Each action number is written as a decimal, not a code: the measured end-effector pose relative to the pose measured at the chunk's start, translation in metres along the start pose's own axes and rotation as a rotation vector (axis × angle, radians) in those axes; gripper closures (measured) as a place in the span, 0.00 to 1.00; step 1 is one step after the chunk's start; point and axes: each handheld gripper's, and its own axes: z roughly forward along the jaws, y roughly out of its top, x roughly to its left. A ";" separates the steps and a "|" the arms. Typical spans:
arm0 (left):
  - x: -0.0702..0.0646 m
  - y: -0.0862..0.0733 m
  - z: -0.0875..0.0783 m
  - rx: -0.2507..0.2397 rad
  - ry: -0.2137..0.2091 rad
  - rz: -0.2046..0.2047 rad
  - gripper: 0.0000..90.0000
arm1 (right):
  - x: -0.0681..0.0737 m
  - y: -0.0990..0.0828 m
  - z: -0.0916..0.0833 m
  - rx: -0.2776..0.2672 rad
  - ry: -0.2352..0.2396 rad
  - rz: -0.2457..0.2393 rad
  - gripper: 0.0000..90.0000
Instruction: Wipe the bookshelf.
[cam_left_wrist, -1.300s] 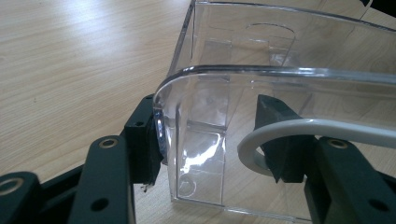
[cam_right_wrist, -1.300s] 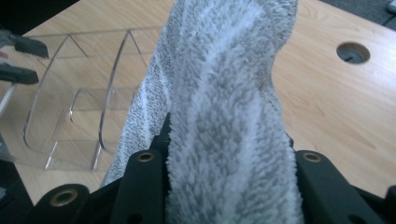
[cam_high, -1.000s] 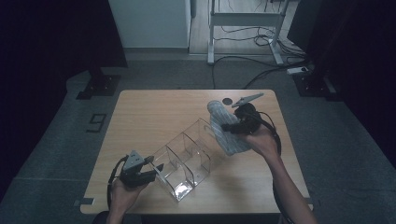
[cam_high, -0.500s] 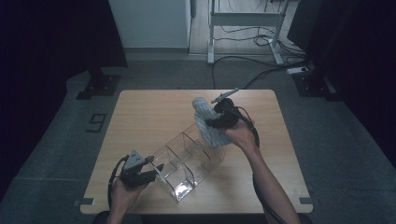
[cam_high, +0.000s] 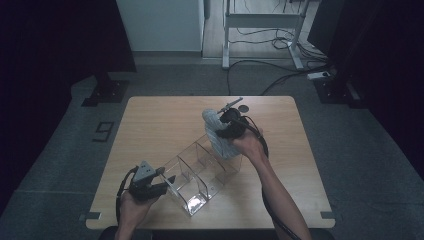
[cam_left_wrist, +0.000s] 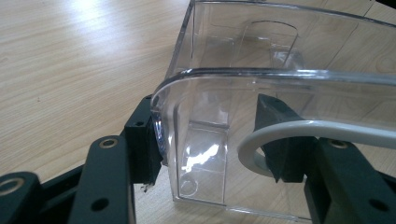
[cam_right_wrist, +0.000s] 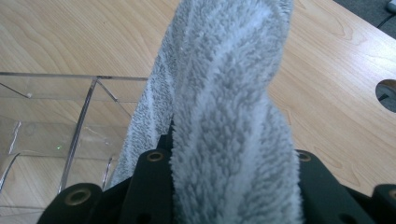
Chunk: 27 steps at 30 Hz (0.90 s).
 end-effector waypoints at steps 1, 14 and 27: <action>0.000 0.000 0.000 0.002 0.001 -0.001 0.50 | 0.000 0.000 -0.001 0.000 -0.001 -0.006 0.73; -0.003 0.000 0.001 0.004 0.027 -0.001 0.50 | 0.004 -0.017 -0.016 0.002 -0.015 -0.041 0.72; -0.003 0.000 0.001 0.002 0.027 -0.001 0.50 | 0.003 -0.045 -0.034 -0.009 -0.001 -0.020 0.70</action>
